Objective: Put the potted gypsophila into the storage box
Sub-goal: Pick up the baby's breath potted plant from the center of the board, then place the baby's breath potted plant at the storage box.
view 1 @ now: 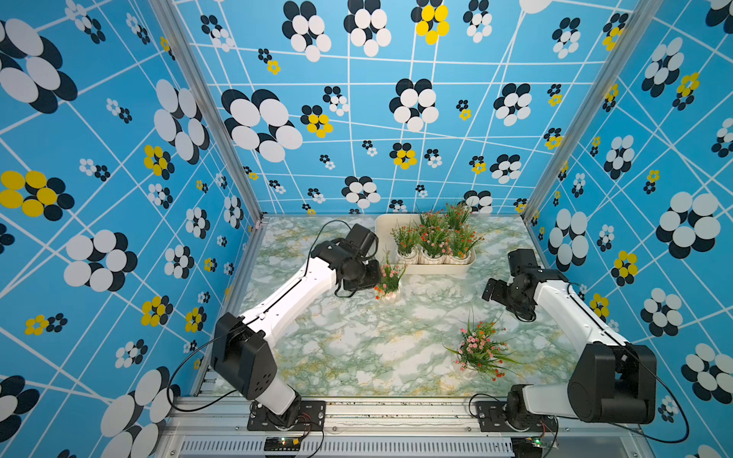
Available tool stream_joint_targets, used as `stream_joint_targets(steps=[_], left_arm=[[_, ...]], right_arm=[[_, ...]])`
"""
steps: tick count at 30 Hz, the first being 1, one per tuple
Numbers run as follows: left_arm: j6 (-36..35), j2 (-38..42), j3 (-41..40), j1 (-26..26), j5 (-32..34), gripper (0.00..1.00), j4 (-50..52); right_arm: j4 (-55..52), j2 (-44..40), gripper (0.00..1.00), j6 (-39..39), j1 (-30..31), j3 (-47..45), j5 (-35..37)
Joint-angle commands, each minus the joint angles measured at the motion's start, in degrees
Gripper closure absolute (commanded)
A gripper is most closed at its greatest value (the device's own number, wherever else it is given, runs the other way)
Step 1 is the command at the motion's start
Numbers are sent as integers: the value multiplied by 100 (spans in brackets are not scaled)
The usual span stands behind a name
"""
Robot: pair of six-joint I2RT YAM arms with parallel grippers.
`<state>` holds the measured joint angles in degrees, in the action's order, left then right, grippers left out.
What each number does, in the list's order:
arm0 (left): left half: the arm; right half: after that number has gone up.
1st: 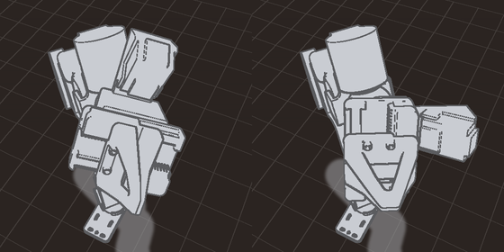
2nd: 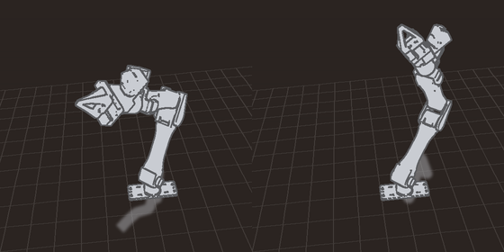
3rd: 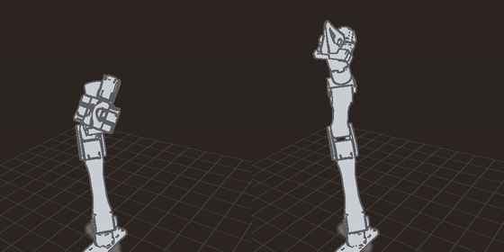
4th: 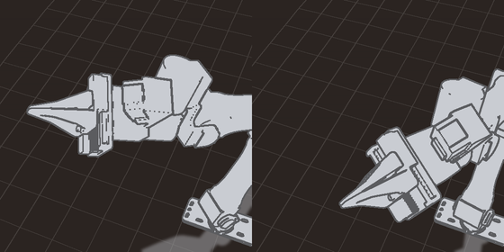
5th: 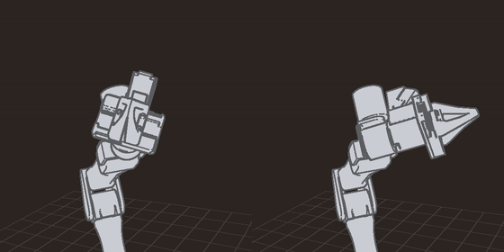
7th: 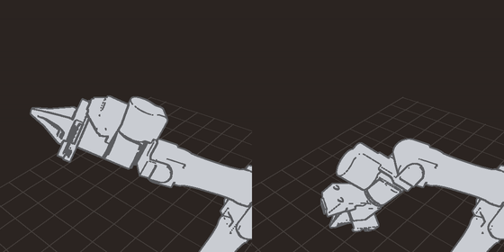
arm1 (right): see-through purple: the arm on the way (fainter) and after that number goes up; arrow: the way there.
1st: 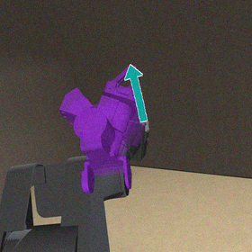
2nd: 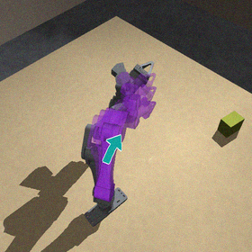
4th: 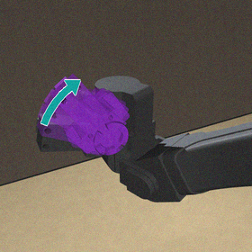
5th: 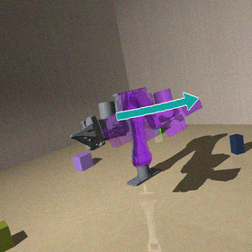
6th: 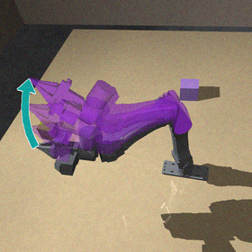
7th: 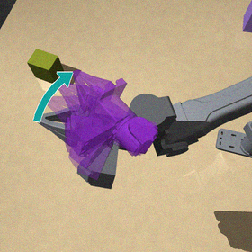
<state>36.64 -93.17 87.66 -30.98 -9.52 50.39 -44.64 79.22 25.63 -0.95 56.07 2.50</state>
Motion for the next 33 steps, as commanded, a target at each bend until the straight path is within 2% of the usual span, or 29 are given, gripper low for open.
stream_joint_targets(steps=[1, 8, 16, 19, 22, 27, 33], left_arm=[[-623, -488, 886, 340, -231, 100, 337], [-875, -1945, 3008, 869, -209, 100, 775], [-1023, -3718, 5779, 1050, -159, 100, 1542], [-1097, -4202, 6489, 1061, -126, 100, 1565], [-965, -4431, 6719, 1138, -147, 100, 1483], [-1067, -4522, 6565, 1174, -121, 100, 1097], [-1230, -4654, 6386, 1158, -384, 100, 616]], right_arm=[[-35, 86, 1, -86, -52, 252, -167], [-150, 343, 1, -198, -60, 614, -217], [-351, 589, 1, -336, -55, 896, -399], [-369, 658, 1, -364, -55, 888, -470], [-361, 682, 1, -376, -57, 854, -479], [-364, 726, 1, -409, -54, 853, -525], [-346, 770, 1, -418, -55, 837, -540]])
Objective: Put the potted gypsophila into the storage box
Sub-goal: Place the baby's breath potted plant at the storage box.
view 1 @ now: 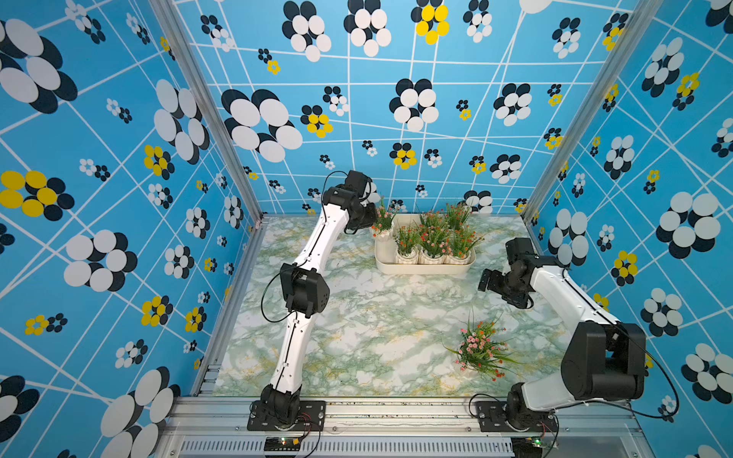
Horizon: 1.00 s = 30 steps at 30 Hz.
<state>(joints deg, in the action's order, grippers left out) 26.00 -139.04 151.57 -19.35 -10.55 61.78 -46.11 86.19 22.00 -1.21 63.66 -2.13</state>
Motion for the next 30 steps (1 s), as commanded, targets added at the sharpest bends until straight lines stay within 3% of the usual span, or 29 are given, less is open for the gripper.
stream_joint_targets(steps=[1, 10, 30], left_arm=[[-207, -100, -30, -14, -378, 100, -573], [-420, -337, -272, -91, -453, 100, -918], [-869, -657, -253, -90, -118, 100, -324]], right_arm=[[-197, 82, 1, -46, -29, 69, -81], [-241, 64, 1, -59, -31, 42, -77], [-151, 132, 1, -47, -34, -82, -130]])
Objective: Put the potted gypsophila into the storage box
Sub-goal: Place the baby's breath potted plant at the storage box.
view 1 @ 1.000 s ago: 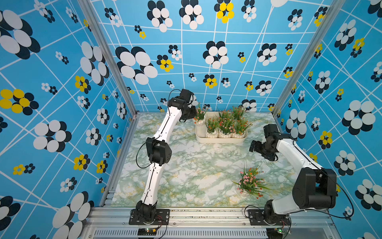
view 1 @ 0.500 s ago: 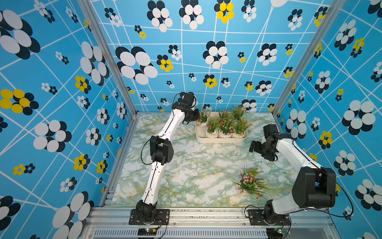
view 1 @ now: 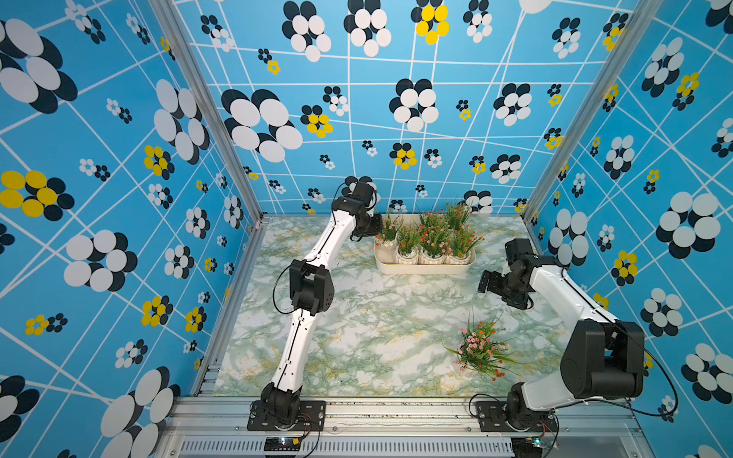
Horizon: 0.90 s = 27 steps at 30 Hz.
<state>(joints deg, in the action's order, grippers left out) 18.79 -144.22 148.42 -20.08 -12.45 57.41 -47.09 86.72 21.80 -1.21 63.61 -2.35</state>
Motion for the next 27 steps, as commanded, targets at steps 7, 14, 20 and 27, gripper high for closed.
stream_joint_targets(steps=[7, 14, 20, 27], left_arm=[[-180, -283, 74, -15, 58, 100, 205], [-171, -414, 104, -15, 58, 100, 210], [-158, -586, 287, -16, 41, 92, 301], [-100, -623, 330, -12, -13, 85, 291]], right_arm=[[-37, 108, 1, -50, -32, -81, -108], [-37, 91, 1, -71, -29, -156, -95], [-94, 41, 1, -60, -28, -174, -99], [-962, -30, 1, 314, -260, 303, 175]])
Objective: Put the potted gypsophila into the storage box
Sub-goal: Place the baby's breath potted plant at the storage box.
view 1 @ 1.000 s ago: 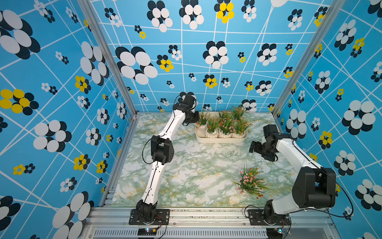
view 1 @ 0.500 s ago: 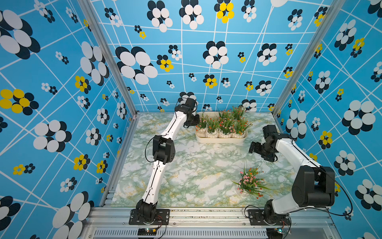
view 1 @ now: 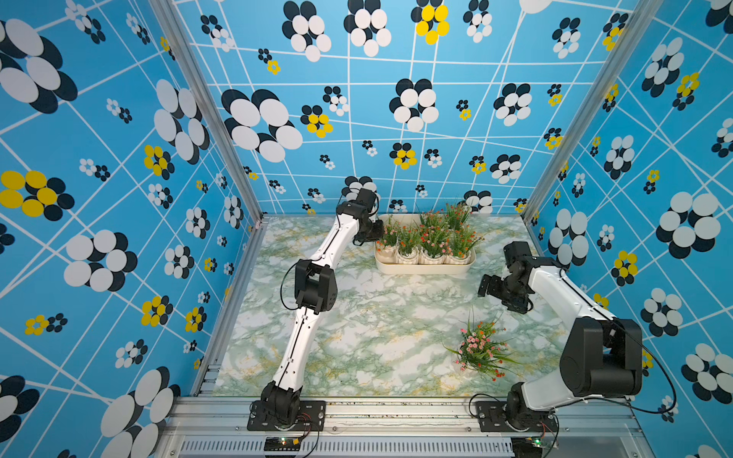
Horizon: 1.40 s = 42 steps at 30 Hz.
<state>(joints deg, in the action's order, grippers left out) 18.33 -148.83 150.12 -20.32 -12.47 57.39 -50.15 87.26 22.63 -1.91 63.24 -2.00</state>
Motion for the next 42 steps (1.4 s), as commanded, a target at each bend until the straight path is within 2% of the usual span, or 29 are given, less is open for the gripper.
stream_joint_targets(steps=[1, 8, 13, 20, 21, 25, 28, 31, 36, 42], left_arm=[[-36, -155, 158, 14, -22, 83, 291], [-23, -61, 158, 19, -121, 74, 279], [-40, 142, 164, 19, -164, 67, 301], [-223, 782, 94, 23, -346, 57, 488], [-232, 916, 26, 23, -367, 51, 487], [-283, 1536, -457, 2, -362, 44, 439], [-373, 2159, -1064, -68, -301, 40, 351], [-374, 2932, -2032, -175, -335, 39, 47], [-301, 4367, -4174, -441, -381, 35, -591], [-122, 5834, -6284, -501, -346, 30, -942]], right_arm=[[-807, -109, 1, 237, -256, 411, 94], [-1494, -766, 1, 192, -670, 322, 77], [-1831, -1080, 1, 101, -732, 102, 115], [-2313, -1343, 2, -172, -732, -66, 127], [-2377, -1344, 1, -220, -732, -89, 146], [-2566, -1385, 2, -345, -732, -187, 155], [-2611, -1509, 5, -443, -731, -218, 80], [-2585, -1664, 11, -603, -732, -251, -47], [-2535, -1647, 19, -904, -723, -375, -870], [-2422, -1641, 22, -996, -486, -825, -1234]])
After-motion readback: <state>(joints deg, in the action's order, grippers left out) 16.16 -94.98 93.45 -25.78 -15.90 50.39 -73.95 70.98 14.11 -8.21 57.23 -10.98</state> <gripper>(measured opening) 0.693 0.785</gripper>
